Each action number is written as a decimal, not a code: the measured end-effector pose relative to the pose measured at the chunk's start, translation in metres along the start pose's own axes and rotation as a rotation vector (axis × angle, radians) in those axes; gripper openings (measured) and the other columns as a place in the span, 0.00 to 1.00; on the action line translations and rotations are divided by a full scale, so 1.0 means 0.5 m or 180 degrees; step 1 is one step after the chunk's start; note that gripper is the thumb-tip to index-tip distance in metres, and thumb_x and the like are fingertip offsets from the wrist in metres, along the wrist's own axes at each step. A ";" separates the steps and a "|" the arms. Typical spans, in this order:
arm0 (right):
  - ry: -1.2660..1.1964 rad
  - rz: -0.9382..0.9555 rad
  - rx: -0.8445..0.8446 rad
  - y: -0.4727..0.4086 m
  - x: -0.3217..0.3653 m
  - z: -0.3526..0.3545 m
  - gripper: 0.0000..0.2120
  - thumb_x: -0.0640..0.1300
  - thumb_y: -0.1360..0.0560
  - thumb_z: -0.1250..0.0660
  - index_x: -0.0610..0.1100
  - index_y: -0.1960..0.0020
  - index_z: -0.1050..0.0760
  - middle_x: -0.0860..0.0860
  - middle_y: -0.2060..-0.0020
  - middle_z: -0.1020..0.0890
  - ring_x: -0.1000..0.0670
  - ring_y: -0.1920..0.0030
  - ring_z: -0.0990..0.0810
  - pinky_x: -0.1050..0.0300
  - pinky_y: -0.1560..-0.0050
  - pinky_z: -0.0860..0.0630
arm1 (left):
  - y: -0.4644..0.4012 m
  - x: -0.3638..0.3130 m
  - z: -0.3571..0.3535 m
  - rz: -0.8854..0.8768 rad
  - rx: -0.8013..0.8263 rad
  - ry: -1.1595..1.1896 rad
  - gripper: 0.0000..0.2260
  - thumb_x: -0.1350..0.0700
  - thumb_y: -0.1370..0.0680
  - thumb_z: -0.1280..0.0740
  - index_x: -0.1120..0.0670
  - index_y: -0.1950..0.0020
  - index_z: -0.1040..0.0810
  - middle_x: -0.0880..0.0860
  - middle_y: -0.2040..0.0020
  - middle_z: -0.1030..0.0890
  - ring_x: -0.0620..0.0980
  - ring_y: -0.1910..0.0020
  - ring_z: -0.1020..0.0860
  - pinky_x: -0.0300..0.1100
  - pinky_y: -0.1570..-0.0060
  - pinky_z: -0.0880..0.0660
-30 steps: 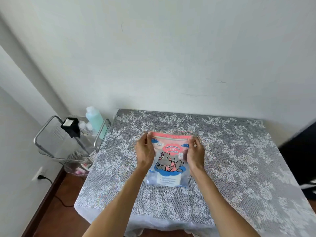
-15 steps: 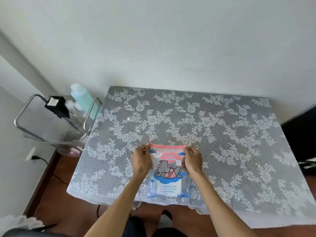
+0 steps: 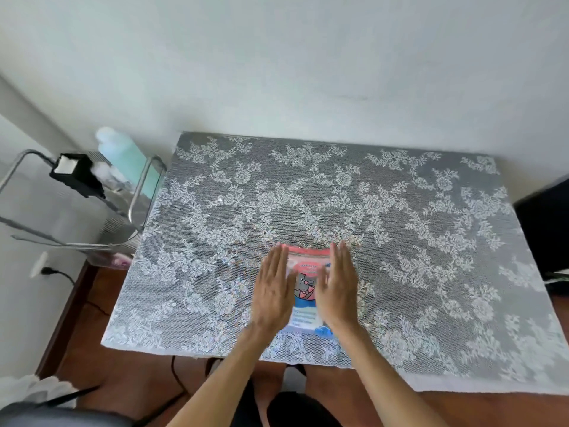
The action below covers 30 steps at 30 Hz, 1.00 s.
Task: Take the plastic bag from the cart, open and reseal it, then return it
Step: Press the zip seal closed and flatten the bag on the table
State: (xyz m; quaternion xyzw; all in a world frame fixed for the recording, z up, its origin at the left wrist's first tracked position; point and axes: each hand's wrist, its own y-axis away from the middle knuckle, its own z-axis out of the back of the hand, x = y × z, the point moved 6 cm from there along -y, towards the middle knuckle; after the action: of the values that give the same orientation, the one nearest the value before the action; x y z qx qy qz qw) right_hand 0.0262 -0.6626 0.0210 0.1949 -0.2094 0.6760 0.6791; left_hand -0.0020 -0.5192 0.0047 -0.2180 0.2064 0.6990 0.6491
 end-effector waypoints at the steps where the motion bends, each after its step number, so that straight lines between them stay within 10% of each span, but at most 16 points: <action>1: 0.0077 0.0244 0.0067 0.021 0.014 -0.015 0.26 0.46 0.16 0.46 0.40 0.21 0.44 0.44 0.21 0.45 0.47 0.20 0.49 0.47 0.21 0.49 | 0.013 -0.007 -0.020 -0.0217 0.0151 -0.0207 0.23 0.50 0.15 0.52 0.54 0.20 0.49 0.51 0.20 0.49 0.47 0.21 0.54 0.48 0.23 0.50; 21: 0.0797 0.0035 0.1178 0.044 -0.097 -0.102 0.41 0.70 0.23 0.57 0.50 0.21 0.67 0.52 0.22 0.67 0.51 0.23 0.72 0.51 0.25 0.70 | 0.037 0.049 -0.088 -0.0118 0.0689 -0.0876 0.28 0.38 0.19 0.58 0.45 0.21 0.59 0.50 0.20 0.56 0.46 0.21 0.61 0.52 0.24 0.58; 30: 0.0566 0.0321 0.0760 0.013 -0.060 -0.070 0.38 0.67 0.22 0.51 0.48 0.19 0.54 0.49 0.20 0.55 0.50 0.20 0.60 0.50 0.21 0.61 | -0.014 0.035 -0.055 -0.0297 0.0536 -0.0805 0.30 0.39 0.19 0.59 0.54 0.21 0.49 0.51 0.21 0.50 0.49 0.21 0.55 0.47 0.23 0.58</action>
State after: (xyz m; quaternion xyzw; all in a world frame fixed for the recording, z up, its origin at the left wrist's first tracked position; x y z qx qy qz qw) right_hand 0.0206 -0.6682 -0.0248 0.2029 -0.0761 0.7439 0.6321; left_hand 0.0050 -0.5202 -0.0280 -0.0823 0.1705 0.6702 0.7177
